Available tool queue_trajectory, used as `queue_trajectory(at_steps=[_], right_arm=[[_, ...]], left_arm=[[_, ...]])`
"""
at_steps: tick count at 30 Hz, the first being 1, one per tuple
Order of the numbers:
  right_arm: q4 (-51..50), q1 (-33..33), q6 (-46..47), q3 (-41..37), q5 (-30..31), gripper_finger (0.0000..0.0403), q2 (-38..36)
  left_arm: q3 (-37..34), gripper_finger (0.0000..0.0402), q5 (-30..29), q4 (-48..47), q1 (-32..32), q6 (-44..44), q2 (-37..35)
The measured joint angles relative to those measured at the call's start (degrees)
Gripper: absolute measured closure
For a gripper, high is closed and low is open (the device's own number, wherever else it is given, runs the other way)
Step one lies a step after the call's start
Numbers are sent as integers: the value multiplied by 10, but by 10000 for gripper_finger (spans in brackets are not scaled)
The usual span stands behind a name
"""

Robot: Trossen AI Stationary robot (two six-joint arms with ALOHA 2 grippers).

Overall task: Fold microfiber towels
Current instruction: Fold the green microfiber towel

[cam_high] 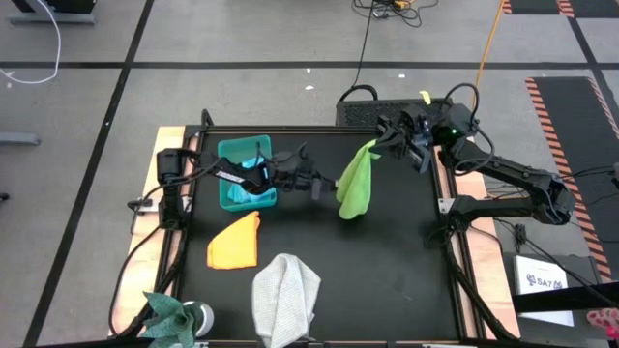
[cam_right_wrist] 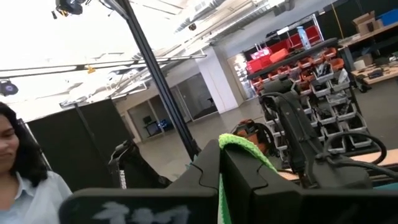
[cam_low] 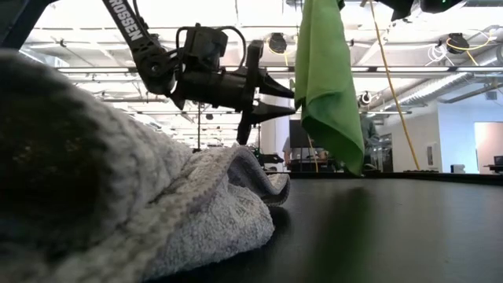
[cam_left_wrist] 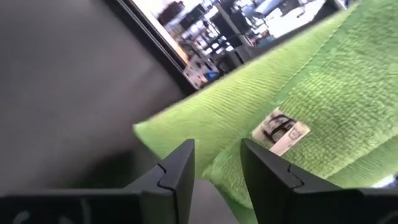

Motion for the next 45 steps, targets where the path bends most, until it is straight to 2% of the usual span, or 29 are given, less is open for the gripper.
queue_trajectory(at_steps=[11,26,33,36,45], right_arm=[[0,-1,7,0,-20,403,0],[0,-14,7,0,-30,403,0],[0,-17,8,0,-30,403,0],[0,-17,8,0,-31,403,0],[0,-17,2,0,-26,403,0]], left_arm=[[34,270,105,0,-7,-23,0],[34,270,126,-14,-29,-19,1],[34,270,188,-13,-34,-25,1],[34,270,182,-13,-33,-24,1],[34,270,104,-20,-33,8,1]])
